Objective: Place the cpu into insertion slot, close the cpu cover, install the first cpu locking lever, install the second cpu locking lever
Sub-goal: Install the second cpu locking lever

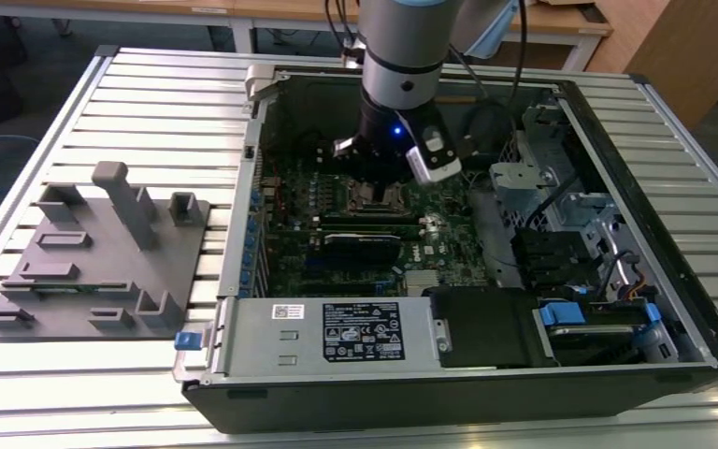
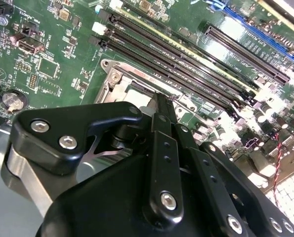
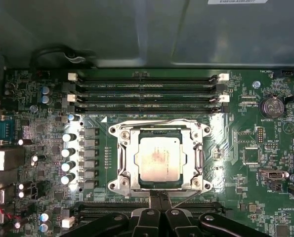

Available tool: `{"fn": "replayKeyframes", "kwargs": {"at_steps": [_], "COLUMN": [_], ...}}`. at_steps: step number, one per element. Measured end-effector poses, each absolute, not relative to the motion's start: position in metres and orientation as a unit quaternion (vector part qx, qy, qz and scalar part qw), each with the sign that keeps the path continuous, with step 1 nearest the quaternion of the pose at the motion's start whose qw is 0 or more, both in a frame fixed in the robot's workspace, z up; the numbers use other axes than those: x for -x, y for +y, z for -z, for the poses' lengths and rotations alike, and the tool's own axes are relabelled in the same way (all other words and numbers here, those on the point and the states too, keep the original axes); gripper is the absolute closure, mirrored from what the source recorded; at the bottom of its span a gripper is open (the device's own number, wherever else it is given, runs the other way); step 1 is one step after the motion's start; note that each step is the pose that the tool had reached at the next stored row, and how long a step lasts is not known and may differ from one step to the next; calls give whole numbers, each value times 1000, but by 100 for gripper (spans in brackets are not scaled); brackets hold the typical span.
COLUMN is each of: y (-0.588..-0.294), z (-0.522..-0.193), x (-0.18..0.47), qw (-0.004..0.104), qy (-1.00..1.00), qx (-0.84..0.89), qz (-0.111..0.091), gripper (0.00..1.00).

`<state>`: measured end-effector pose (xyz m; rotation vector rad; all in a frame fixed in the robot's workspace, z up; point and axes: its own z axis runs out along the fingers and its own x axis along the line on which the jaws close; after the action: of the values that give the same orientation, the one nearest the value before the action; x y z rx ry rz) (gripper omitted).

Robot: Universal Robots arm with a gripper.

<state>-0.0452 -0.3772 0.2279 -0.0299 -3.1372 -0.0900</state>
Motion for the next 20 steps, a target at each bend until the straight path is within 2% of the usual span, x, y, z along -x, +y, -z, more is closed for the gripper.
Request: {"fn": "replayKeyframes", "kwargs": {"at_steps": [20], "y": [-384], "z": [-230], "x": [46], "qw": [1], "qy": [-1000], "qx": [10], "qz": [30], "gripper": [90]}}
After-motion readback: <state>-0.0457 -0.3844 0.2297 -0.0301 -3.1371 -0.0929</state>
